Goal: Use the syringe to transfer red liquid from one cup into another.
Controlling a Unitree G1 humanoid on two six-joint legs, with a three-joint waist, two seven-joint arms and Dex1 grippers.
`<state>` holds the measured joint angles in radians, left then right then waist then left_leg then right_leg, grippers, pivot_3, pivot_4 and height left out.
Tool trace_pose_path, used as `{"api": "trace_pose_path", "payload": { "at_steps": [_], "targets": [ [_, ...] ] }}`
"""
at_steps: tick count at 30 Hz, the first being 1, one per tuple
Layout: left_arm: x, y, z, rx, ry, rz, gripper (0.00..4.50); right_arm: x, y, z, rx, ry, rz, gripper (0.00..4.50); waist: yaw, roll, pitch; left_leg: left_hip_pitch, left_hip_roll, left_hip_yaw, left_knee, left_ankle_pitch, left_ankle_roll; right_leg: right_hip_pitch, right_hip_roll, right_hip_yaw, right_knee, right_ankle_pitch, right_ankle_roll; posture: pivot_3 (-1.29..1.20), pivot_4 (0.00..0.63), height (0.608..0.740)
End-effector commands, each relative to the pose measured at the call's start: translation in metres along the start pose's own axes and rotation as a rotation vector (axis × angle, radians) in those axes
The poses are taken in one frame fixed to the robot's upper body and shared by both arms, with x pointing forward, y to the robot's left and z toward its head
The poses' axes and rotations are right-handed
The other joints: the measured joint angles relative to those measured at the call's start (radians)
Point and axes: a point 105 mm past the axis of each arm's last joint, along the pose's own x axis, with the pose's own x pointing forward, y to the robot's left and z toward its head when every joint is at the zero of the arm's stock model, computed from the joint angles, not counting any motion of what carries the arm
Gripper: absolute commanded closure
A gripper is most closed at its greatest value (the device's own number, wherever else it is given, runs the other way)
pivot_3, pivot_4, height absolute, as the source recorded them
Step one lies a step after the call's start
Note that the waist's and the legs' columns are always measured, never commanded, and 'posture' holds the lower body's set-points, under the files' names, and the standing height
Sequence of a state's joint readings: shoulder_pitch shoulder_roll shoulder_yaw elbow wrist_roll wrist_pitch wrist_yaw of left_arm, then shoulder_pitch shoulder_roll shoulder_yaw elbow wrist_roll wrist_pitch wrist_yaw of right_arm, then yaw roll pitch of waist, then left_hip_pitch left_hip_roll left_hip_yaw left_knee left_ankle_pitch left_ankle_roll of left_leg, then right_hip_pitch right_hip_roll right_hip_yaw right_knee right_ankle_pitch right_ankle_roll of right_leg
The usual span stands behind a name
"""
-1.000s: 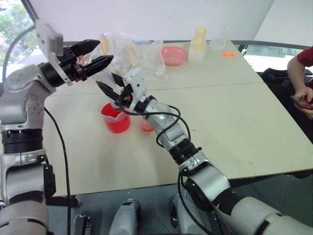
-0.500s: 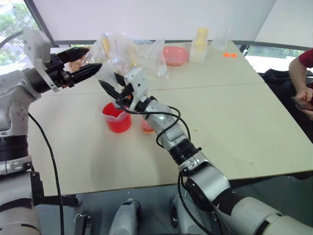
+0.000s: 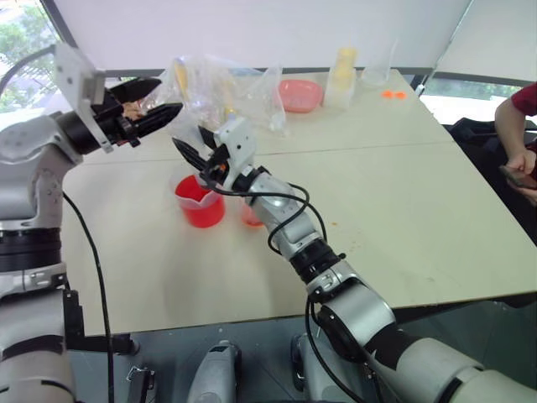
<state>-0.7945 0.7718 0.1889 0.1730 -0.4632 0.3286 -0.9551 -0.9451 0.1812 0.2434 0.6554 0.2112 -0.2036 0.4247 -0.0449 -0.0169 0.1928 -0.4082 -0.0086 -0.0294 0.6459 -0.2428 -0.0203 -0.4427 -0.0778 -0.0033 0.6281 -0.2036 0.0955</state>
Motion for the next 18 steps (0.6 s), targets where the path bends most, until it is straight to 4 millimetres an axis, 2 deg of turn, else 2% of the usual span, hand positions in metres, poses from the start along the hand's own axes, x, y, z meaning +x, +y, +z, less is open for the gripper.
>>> {"api": "trace_pose_path", "payload": {
  "at_steps": [1,3,4,10,18],
  "targets": [
    [0.004,0.000,0.010,0.060,-0.011,0.000,3.46,0.011,0.035,0.011,0.086,-0.095,0.049,3.09,0.000,0.000,0.000,0.000,0.000,0.000,0.000,0.000,0.000,0.000,0.000,0.000,0.000,0.000,0.000,0.00,0.150,0.740],
    [0.006,-0.002,0.009,0.067,-0.009,-0.008,4.39,0.011,0.035,0.011,0.086,-0.096,0.049,3.09,0.000,0.000,0.000,0.000,0.000,0.000,0.000,0.000,0.000,0.000,0.000,0.000,0.000,0.000,0.000,0.00,0.150,0.740],
    [0.007,-0.003,0.009,0.070,-0.006,-0.010,4.45,0.011,0.036,0.011,0.088,-0.096,0.049,3.09,0.000,0.000,0.000,0.000,0.000,0.000,0.000,0.000,0.000,0.000,0.000,0.000,0.000,0.000,0.000,0.00,0.150,0.740],
    [0.007,-0.002,0.011,0.077,-0.007,-0.008,4.45,0.010,0.041,0.009,0.100,-0.094,0.062,3.09,0.001,0.000,0.000,0.000,0.000,0.000,0.000,0.000,0.000,0.000,0.000,0.000,0.000,0.000,0.000,0.00,0.150,0.740],
    [0.007,0.013,0.029,0.134,-0.058,0.048,4.45,0.009,0.057,0.006,0.119,-0.090,0.109,3.09,0.002,0.000,0.000,0.000,0.000,0.000,0.000,0.000,0.000,0.000,0.000,0.000,0.000,0.000,0.000,0.00,0.150,0.740]
  ]
}}
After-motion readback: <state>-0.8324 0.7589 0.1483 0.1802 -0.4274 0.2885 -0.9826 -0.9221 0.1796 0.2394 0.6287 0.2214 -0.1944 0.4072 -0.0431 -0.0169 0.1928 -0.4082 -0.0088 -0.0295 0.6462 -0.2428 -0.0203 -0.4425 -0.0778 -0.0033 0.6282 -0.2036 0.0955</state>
